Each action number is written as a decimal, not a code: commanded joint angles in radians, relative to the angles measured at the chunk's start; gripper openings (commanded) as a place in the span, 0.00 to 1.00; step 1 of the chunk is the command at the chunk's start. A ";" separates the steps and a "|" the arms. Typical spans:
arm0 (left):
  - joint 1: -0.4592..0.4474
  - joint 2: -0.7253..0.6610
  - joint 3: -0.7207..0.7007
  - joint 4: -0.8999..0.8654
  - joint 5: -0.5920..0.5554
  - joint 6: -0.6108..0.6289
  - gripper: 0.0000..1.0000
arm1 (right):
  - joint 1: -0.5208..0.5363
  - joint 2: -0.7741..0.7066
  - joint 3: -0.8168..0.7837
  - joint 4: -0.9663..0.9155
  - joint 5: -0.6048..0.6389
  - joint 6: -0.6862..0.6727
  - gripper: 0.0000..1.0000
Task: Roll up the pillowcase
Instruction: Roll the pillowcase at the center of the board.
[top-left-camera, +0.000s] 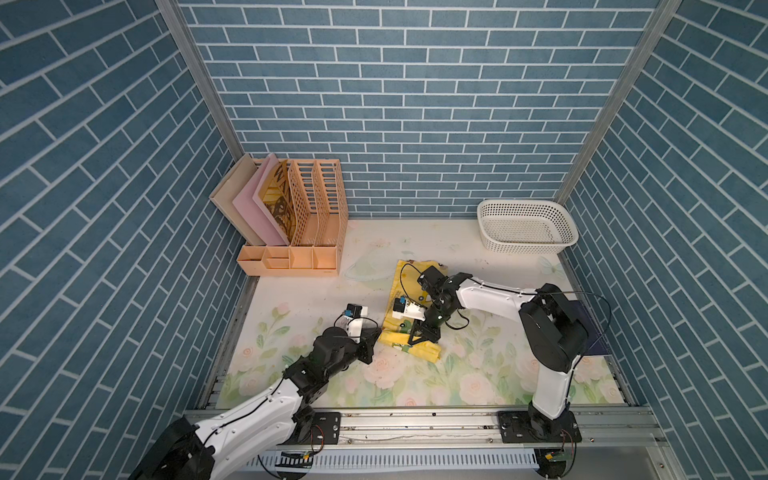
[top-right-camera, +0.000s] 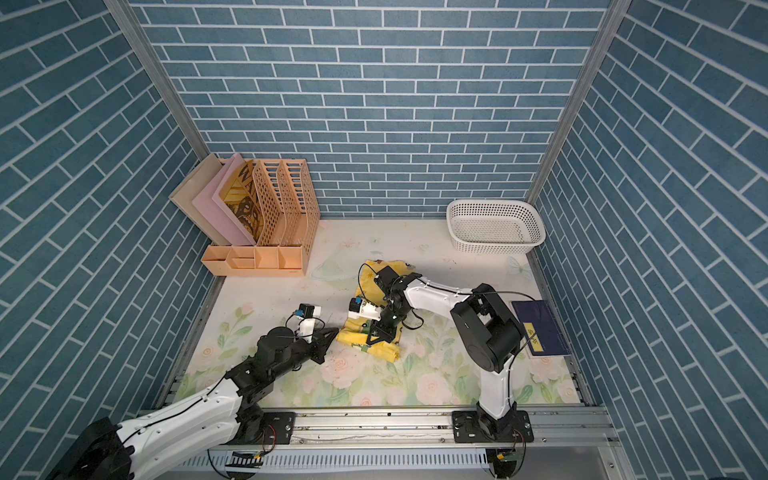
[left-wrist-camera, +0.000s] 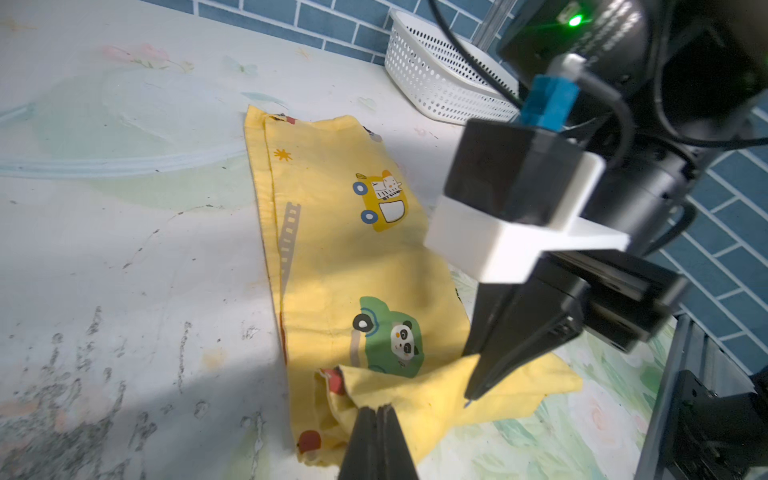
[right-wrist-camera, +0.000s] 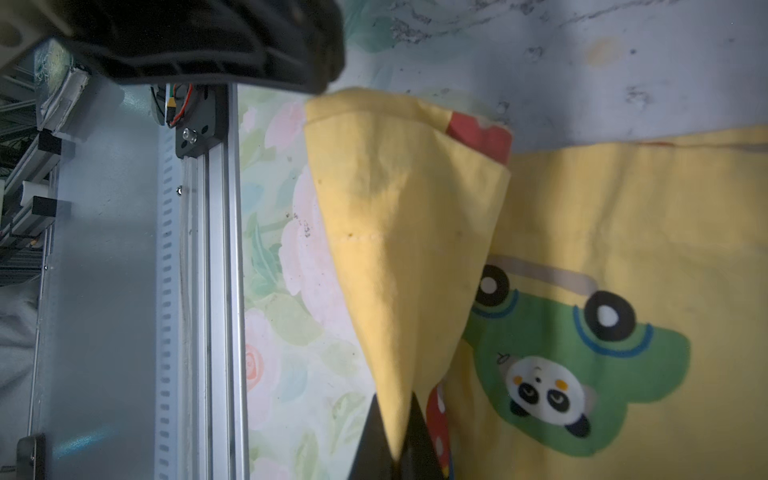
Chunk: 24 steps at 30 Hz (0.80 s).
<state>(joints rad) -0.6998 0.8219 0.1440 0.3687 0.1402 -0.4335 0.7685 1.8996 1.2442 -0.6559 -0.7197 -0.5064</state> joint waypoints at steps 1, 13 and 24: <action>0.005 0.014 0.018 0.036 0.039 0.032 0.00 | -0.018 0.029 0.034 -0.048 -0.030 -0.050 0.07; 0.000 0.182 0.013 0.221 0.097 0.002 0.00 | -0.029 0.076 0.112 -0.060 0.021 -0.044 0.37; -0.001 0.254 0.033 0.249 0.012 0.001 0.00 | -0.048 -0.088 0.042 0.126 0.276 0.089 1.00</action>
<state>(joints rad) -0.6998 1.0565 0.1577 0.5812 0.1753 -0.4332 0.7250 1.9129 1.3048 -0.6048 -0.5575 -0.4664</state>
